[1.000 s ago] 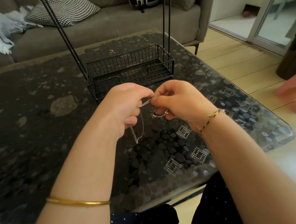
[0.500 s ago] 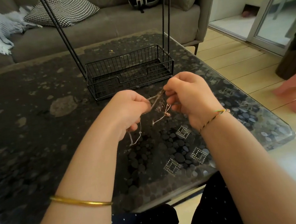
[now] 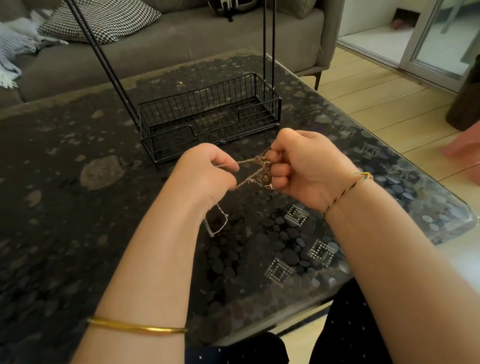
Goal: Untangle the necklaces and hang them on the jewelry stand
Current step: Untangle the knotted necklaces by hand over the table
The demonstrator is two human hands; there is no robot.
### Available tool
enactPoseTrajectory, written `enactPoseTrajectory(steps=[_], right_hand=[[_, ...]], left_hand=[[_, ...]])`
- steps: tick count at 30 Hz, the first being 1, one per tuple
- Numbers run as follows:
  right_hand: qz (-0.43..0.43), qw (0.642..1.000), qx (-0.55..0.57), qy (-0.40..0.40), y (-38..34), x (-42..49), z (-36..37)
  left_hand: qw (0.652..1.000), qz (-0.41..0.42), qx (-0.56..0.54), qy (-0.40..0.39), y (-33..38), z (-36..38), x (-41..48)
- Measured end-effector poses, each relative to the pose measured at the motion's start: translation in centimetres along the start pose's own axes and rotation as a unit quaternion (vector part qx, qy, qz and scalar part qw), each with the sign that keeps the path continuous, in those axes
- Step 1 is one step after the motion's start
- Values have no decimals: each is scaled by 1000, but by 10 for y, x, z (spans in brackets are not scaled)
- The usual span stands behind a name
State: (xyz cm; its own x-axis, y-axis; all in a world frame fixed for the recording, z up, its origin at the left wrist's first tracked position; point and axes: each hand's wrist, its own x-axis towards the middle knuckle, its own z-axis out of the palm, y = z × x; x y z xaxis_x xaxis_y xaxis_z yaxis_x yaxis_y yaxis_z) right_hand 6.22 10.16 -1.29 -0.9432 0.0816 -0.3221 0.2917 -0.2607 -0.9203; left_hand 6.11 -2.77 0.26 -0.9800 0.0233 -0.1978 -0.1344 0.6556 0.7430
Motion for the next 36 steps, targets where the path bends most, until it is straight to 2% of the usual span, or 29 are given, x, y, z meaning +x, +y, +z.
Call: enactPoseTrajectory(steps=[6, 9, 11, 14, 17, 23, 29, 36], right_hand=[[-34, 995, -89, 3, 2, 0, 3], [-62, 988, -141, 3, 2, -2, 0], [-98, 967, -237, 13, 3, -2, -2], [-157, 923, -350, 32, 5, -2, -2], [-183, 898, -398, 43, 7, 1, -1], [-188, 923, -328, 69, 6, 1, 0], [-165, 957, -233, 54, 1, -2, 4], [-128, 985, -115, 29, 0, -2, 4]], left_hand=[[998, 3, -50, 28, 1, 2, -3], [992, -48, -111, 40, 4, 1, -1], [984, -87, -151, 44, 3, -1, 3], [973, -103, -204, 37, 1, -4, 3], [968, -111, -225, 28, 2, -4, 0], [962, -141, -233, 0, 8, -2, -3], [954, -162, -244, -63, 10, 2, -8], [953, -155, -250, -67, 2, 3, -3]])
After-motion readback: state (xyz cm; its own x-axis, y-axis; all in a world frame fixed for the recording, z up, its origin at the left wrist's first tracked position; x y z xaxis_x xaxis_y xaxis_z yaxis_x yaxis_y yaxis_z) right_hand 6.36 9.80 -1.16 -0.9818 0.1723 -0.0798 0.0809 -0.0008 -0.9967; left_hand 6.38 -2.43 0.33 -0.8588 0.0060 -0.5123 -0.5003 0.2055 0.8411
